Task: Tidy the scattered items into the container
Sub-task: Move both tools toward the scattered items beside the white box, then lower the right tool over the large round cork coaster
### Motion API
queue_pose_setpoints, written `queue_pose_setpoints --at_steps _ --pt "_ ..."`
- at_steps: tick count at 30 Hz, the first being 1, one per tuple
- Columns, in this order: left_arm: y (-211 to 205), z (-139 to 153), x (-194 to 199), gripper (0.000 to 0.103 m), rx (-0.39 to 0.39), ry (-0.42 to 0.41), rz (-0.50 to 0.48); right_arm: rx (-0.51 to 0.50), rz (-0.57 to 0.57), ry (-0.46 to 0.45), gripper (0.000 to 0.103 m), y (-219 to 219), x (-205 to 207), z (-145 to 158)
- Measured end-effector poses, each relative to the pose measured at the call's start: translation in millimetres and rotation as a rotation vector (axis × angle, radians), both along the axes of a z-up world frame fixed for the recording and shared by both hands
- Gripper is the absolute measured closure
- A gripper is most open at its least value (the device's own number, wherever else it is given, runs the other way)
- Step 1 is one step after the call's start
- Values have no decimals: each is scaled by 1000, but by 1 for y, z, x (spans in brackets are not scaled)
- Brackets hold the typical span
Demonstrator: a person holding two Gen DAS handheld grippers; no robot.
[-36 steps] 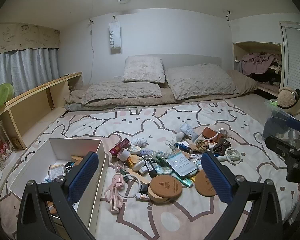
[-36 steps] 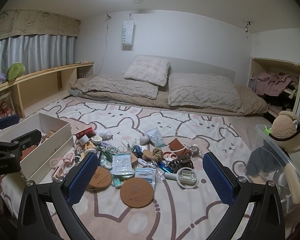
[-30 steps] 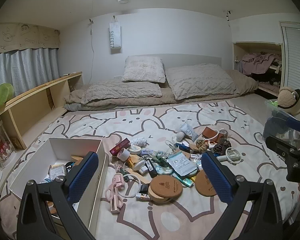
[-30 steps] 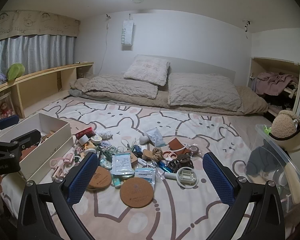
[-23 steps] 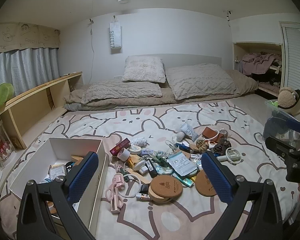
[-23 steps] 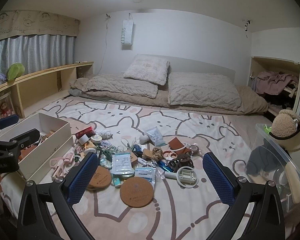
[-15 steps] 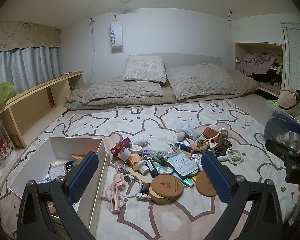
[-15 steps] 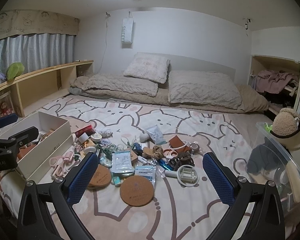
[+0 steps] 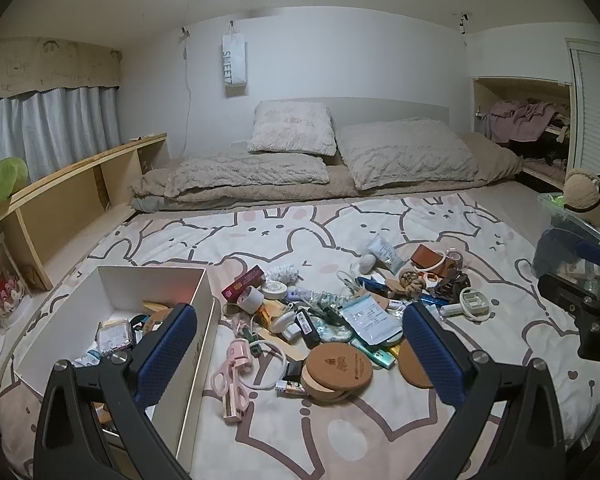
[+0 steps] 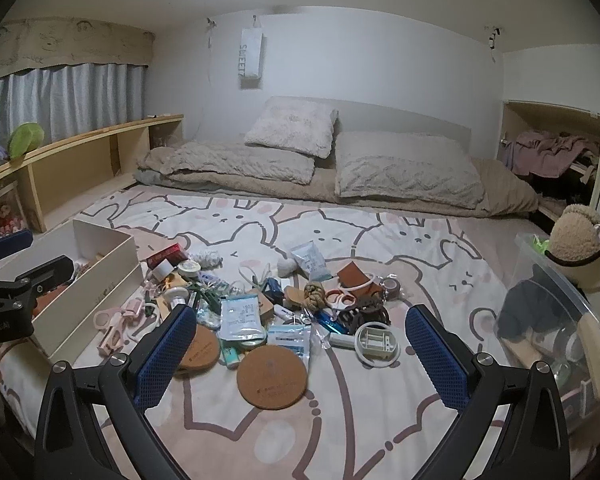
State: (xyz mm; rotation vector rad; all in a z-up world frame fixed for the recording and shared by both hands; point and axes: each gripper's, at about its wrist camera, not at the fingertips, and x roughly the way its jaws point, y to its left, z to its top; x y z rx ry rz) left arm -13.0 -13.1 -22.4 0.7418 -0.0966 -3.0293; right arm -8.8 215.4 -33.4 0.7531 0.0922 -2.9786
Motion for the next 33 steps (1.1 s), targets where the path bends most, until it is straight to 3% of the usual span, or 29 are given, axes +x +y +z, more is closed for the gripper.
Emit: queue_pose_setpoints --at_steps 18,33 --pt "-12 -24 -23 0 19 -73 21 -8 -10 -94 0 2 -25 -34" --pt "-13 -72 -56 0 34 -204 -7 -18 -17 -206 0 9 -49 -76"
